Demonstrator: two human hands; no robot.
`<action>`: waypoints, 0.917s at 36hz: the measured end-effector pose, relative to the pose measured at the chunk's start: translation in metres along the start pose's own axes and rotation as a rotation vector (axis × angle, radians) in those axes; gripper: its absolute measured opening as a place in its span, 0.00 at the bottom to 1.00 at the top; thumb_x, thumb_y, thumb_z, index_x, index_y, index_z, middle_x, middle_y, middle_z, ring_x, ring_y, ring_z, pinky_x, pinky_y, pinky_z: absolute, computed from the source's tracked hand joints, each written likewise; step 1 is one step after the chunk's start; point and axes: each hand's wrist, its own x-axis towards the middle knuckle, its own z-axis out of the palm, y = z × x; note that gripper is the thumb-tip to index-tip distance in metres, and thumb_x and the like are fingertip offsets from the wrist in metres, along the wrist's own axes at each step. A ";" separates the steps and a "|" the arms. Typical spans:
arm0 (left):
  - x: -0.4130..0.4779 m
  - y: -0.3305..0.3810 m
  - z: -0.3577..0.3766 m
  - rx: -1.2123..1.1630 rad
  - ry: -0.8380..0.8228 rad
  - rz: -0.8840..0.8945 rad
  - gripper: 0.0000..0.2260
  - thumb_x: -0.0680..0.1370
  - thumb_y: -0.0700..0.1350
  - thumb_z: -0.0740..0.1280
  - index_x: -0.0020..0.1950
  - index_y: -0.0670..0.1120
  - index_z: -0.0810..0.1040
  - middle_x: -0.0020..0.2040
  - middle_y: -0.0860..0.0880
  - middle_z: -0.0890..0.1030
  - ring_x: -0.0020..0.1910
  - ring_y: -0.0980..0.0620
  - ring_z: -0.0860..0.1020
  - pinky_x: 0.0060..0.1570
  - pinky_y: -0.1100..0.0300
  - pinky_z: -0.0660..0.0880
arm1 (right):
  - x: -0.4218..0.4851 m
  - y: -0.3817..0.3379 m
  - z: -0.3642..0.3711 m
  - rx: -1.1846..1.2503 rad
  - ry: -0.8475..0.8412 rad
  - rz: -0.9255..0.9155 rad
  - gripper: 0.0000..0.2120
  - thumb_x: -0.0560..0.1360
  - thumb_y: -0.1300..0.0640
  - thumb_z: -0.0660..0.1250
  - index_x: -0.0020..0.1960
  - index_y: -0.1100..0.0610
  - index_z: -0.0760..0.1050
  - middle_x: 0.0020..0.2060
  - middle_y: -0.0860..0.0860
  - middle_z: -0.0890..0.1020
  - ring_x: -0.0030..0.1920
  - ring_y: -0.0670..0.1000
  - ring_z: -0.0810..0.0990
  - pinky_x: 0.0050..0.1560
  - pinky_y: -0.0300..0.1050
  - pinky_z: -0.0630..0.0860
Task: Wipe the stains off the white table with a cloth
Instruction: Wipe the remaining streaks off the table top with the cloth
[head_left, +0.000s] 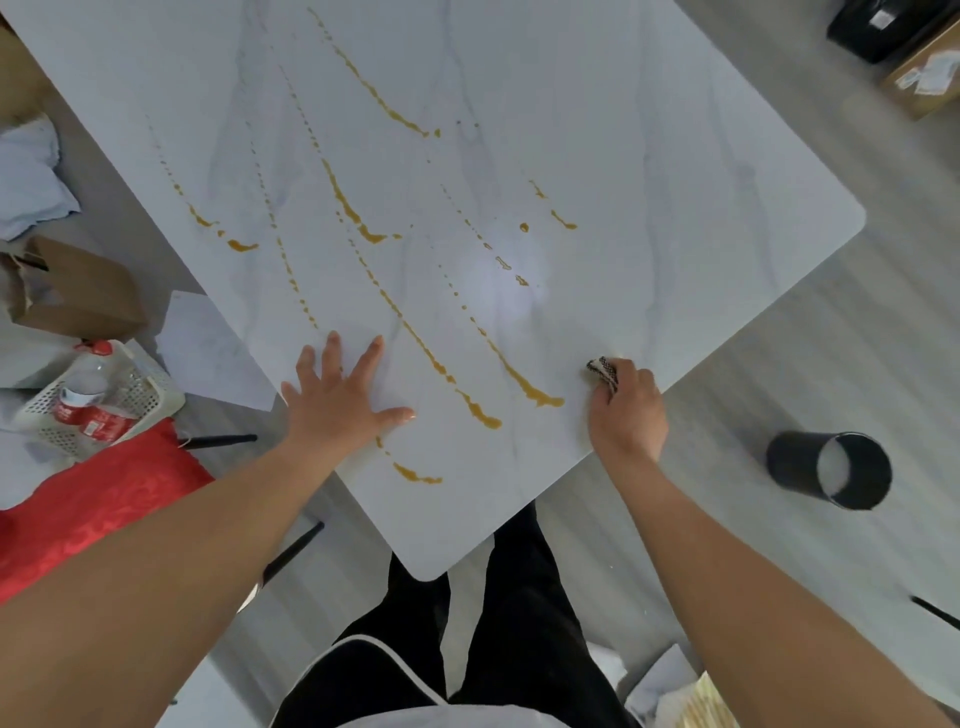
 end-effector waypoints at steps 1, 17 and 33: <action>0.000 0.000 -0.001 -0.003 -0.001 0.002 0.49 0.69 0.80 0.60 0.80 0.67 0.36 0.83 0.47 0.37 0.80 0.35 0.39 0.74 0.28 0.52 | -0.010 0.001 0.004 -0.035 -0.004 -0.087 0.15 0.78 0.58 0.62 0.63 0.51 0.74 0.52 0.53 0.75 0.52 0.59 0.75 0.41 0.49 0.71; -0.001 -0.005 0.002 -0.005 0.005 0.038 0.47 0.70 0.80 0.58 0.80 0.67 0.36 0.83 0.48 0.35 0.81 0.36 0.39 0.75 0.29 0.51 | -0.058 -0.006 0.031 -0.200 -0.120 -0.523 0.12 0.75 0.59 0.65 0.58 0.53 0.76 0.44 0.52 0.75 0.43 0.58 0.76 0.31 0.46 0.69; -0.001 -0.010 0.004 0.015 0.019 0.076 0.47 0.70 0.81 0.56 0.80 0.65 0.35 0.83 0.46 0.36 0.81 0.34 0.40 0.74 0.28 0.53 | -0.102 -0.029 0.055 -0.131 -0.027 -0.400 0.12 0.75 0.59 0.66 0.58 0.52 0.78 0.43 0.51 0.76 0.43 0.57 0.77 0.35 0.44 0.69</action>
